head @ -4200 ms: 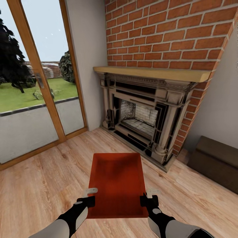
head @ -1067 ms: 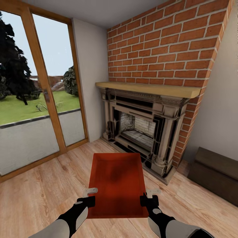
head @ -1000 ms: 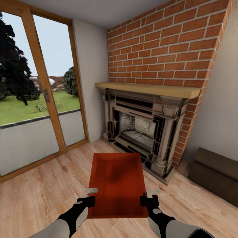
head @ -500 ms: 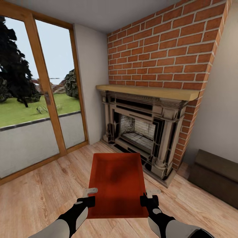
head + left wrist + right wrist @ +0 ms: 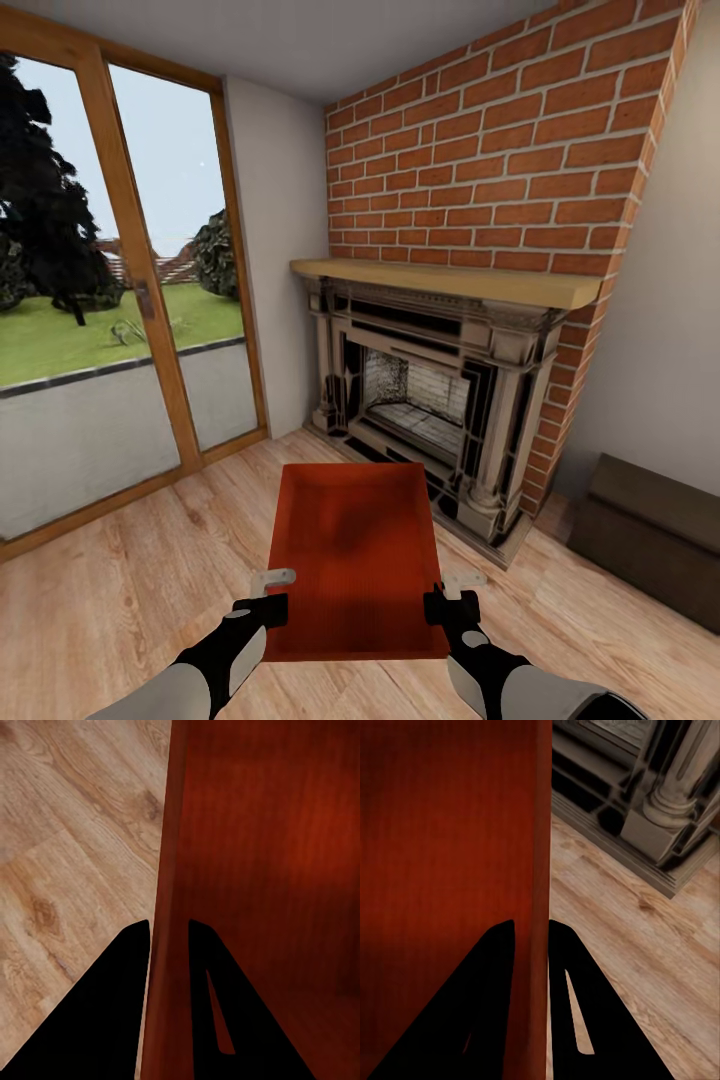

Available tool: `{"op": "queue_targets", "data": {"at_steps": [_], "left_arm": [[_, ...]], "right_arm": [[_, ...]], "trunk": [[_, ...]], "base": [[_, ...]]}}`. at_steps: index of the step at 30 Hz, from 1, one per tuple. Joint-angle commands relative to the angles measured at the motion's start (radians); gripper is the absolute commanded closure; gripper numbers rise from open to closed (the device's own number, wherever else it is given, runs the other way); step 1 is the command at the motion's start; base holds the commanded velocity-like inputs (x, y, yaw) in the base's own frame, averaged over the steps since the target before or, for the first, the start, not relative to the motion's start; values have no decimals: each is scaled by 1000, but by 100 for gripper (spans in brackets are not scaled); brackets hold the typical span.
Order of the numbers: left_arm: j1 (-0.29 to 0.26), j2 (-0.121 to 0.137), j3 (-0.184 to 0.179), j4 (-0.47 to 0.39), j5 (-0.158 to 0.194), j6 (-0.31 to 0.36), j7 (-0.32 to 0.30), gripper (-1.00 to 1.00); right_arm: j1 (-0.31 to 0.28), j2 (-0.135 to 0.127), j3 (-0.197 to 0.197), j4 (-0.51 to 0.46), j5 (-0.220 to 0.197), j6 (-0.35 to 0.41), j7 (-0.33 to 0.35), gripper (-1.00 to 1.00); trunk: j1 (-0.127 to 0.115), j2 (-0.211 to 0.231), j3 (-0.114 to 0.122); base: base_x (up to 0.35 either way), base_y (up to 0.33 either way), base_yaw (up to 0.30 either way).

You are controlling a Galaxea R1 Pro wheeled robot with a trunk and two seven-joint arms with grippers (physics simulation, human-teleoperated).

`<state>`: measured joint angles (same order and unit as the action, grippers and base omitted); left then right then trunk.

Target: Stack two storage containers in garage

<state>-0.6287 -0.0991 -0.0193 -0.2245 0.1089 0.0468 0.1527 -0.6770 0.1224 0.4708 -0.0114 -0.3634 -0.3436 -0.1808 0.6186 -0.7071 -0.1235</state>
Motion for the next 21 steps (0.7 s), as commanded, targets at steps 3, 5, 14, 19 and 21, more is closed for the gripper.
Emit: {"op": "queue_targets", "data": {"at_steps": [3, 5, 14, 19, 21], "left_arm": [[0, -1, 27, -4, -8, 5, 11, 100], [0, -1, 27, -4, -8, 5, 11, 100], [0, -1, 27, -5, -8, 5, 11, 100], [0, -1, 27, -6, -8, 5, 11, 100], [0, -1, 27, -5, -8, 5, 11, 100]], "right_arm": [[-1, 2, -47, -1, 4, 1, 0, 100], [-1, 2, -47, -1, 4, 0, 0, 100], [-1, 2, -47, -1, 4, -1, 0, 100], [-1, 2, -47, -1, 4, -2, 0, 100], [-1, 2, -47, -1, 4, -2, 0, 100]], "trunk": [[-11, 20, 8], [-19, 34, 14], [-19, 34, 14], [-19, 34, 14], [-19, 34, 14]], "base": [[0, 0, 0], [0, 0, 0], [0, 0, 0], [0, 0, -123], [0, 0, -220]]}}
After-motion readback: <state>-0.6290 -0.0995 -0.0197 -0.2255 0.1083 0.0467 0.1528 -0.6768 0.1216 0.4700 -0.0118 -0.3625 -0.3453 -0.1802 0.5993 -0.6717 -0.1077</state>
